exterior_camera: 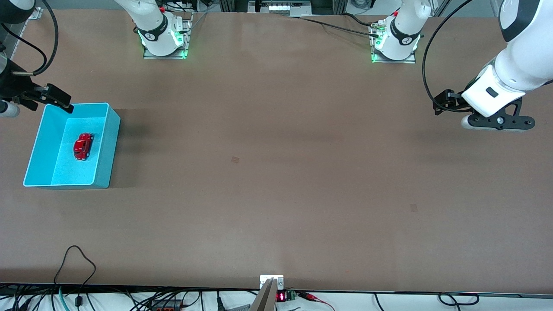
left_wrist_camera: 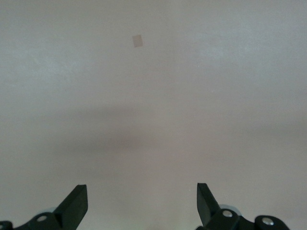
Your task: Wind red beetle toy and store in blue box
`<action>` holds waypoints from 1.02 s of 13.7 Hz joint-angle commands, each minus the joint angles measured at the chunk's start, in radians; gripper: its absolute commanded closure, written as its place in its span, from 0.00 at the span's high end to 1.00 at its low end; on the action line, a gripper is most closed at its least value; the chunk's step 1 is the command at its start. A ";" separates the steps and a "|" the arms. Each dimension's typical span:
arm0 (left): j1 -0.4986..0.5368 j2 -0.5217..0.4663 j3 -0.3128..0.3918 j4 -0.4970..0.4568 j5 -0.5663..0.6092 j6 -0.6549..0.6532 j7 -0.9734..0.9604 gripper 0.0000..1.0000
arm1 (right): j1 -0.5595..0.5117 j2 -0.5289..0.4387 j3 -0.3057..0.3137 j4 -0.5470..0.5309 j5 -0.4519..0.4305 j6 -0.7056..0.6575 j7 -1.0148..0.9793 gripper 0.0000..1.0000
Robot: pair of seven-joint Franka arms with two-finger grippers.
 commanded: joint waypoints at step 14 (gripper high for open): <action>-0.009 -0.015 0.010 -0.003 -0.020 -0.009 -0.007 1.00 | 0.000 -0.007 0.006 0.004 0.002 -0.027 -0.009 1.00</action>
